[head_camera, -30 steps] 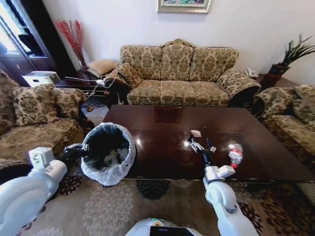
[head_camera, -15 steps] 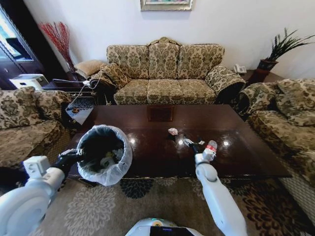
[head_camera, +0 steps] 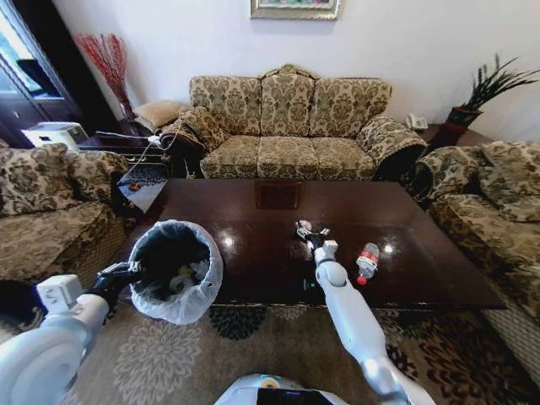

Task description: Move to the front of the table and place the trash on the table into the trash bin.

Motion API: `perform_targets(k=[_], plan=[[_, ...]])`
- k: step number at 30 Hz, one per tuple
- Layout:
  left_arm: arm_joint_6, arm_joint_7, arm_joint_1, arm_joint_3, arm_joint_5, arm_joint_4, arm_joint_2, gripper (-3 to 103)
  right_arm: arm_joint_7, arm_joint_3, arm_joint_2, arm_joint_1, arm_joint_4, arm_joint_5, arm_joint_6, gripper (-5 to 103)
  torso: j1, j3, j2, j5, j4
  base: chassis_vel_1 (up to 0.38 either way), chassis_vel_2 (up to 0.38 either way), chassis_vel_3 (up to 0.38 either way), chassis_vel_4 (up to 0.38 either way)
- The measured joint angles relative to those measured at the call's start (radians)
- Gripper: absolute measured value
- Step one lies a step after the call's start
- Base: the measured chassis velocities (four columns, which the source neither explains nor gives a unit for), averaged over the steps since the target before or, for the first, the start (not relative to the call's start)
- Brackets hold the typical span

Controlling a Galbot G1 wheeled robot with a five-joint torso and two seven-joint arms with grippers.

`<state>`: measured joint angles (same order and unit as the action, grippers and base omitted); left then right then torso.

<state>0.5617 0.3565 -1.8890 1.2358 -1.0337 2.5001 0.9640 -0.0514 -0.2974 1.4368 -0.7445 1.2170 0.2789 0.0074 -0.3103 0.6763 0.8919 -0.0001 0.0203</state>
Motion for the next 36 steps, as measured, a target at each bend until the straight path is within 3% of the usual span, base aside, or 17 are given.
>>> perform_targets(k=[4,12,14,16,17,22,26,27,28,32,36], plan=[[-0.002,0.003,-0.003,0.003,-0.001,0.000,0.006,2,0.002,0.000,0.008,0.006,-0.011,0.008,-0.030,91,0.000,0.000,0.000,-0.0003,0.0003,0.000,0.000,0.000,0.000],[-0.030,0.024,0.003,-0.006,-0.009,0.000,0.006,2,0.014,-0.011,0.007,-0.003,-0.060,0.034,-0.033,58,0.000,0.000,0.000,0.0000,-0.0001,0.000,0.000,0.000,0.000],[-0.030,0.025,0.003,-0.006,-0.009,0.000,0.006,2,0.015,-0.011,0.007,-0.003,-0.063,0.035,-0.031,58,0.000,0.000,0.000,0.0001,0.0000,0.000,0.000,0.000,0.000],[-0.031,0.024,0.005,-0.006,-0.011,0.000,0.008,2,0.016,-0.011,0.008,-0.004,-0.066,0.036,-0.030,47,0.000,0.000,0.000,0.0001,0.0000,0.000,0.000,0.000,0.000],[-0.031,0.024,0.005,-0.006,-0.011,0.000,0.008,2,0.016,-0.011,0.008,-0.004,-0.066,0.036,-0.030,47,0.000,0.000,0.000,0.0001,0.0000,0.000,0.000,0.000,0.000],[-0.031,0.020,0.003,-0.007,-0.012,0.000,0.010,2,0.015,-0.012,0.010,-0.007,-0.076,0.046,-0.039,20,0.000,0.000,0.000,0.0001,0.0000,0.000,0.000,0.000,0.000],[-0.031,0.018,0.002,-0.007,-0.012,0.000,0.012,2,0.014,-0.013,0.010,-0.007,-0.077,0.052,-0.042,15,0.000,0.000,0.000,0.0000,0.0000,0.000,0.000,0.000,0.000],[-0.031,0.017,0.001,-0.007,-0.012,0.000,0.014,2,0.012,-0.014,0.010,-0.008,-0.075,0.056,-0.043,4,0.000,0.000,0.000,0.0000,0.0001,0.000,0.000,0.000,0.000],[-0.031,0.017,0.001,-0.007,-0.012,0.000,0.014,2,0.010,-0.015,0.009,-0.011,-0.074,0.059,-0.045,2,0.000,0.000,0.000,0.0000,0.0001,0.000,0.000,0.000,0.000],[-0.031,0.016,-0.001,-0.006,-0.013,0.000,0.006,2,0.006,-0.017,0.004,-0.024,-0.048,0.071,-0.044,1,0.000,0.000,0.000,0.0000,0.0001,0.000,0.000,0.000,0.000],[-0.020,0.016,-0.012,0.024,-0.049,0.000,-0.058,2,0.029,-0.024,-0.023,-0.099,0.130,0.120,-0.043,0,0.000,0.000,0.000,0.0001,0.0000,0.000,0.000,0.000,0.000]])
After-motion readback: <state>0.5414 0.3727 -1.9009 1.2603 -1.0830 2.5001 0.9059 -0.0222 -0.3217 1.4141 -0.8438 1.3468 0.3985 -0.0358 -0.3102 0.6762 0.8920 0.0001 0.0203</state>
